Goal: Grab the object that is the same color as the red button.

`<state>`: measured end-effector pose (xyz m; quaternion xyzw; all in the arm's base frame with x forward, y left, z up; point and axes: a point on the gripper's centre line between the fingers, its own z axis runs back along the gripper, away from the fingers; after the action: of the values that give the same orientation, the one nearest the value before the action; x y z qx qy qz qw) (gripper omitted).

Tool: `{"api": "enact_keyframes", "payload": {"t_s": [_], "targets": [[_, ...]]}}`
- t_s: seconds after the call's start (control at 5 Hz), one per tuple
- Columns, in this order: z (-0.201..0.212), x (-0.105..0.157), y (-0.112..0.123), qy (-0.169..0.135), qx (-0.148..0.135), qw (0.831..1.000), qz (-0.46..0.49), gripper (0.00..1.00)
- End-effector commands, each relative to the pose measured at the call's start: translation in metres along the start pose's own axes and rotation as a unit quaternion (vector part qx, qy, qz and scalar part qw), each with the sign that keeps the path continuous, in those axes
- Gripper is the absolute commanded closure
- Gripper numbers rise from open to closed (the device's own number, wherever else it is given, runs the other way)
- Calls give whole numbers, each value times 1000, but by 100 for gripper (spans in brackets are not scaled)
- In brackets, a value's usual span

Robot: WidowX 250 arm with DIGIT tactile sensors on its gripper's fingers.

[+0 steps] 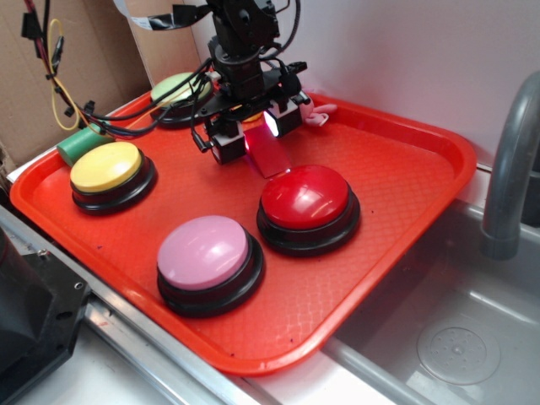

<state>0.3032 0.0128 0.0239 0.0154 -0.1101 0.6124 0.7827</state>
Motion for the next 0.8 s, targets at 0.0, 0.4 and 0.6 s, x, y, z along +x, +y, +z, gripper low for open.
{"api": "enact_keyframes", "payload": {"t_s": [0.0, 0.4, 0.6], "targets": [[60, 10, -3, -20, -5, 985, -171, 100], [130, 19, 12, 60, -46, 926, -370, 100], [169, 32, 29, 58, -92, 900, -421, 100]]}}
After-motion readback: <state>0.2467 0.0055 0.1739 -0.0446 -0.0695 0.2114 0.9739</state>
